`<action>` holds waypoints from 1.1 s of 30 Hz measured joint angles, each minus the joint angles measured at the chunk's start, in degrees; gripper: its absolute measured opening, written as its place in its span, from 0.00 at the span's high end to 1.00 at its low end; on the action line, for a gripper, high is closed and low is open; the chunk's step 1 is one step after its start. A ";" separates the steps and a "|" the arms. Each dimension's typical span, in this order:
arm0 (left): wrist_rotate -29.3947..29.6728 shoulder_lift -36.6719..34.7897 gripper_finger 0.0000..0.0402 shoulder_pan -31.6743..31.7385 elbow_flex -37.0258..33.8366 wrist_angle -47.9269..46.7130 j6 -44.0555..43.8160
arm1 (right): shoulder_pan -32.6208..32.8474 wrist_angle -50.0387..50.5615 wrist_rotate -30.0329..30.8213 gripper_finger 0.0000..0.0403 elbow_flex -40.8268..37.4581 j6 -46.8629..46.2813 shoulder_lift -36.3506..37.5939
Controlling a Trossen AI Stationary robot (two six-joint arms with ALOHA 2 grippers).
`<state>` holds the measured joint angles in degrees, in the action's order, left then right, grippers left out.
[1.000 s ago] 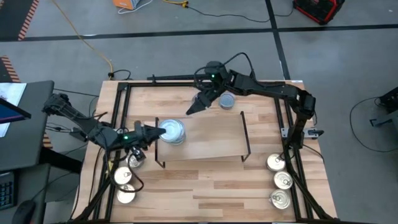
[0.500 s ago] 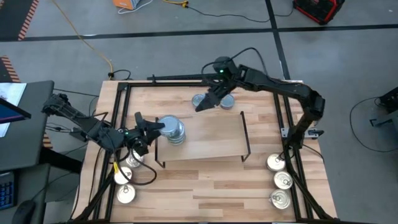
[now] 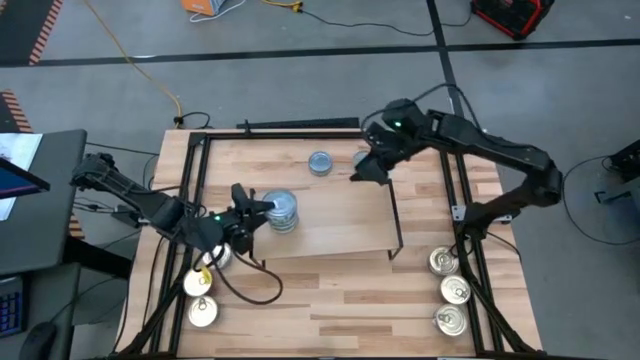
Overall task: Stack canned seafood by type on shelf
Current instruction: Stack the green tuna can on top of the green tuna can on the shelf
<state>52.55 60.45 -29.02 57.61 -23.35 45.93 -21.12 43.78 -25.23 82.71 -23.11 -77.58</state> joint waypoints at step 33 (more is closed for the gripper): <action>-7.58 0.61 0.48 0.76 0.89 -3.06 -6.47 | 0.57 -2.65 4.41 0.20 -5.24 -4.90 6.10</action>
<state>44.97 61.06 -28.26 58.49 -26.41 39.45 -20.55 41.12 -20.82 77.47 -28.01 -71.48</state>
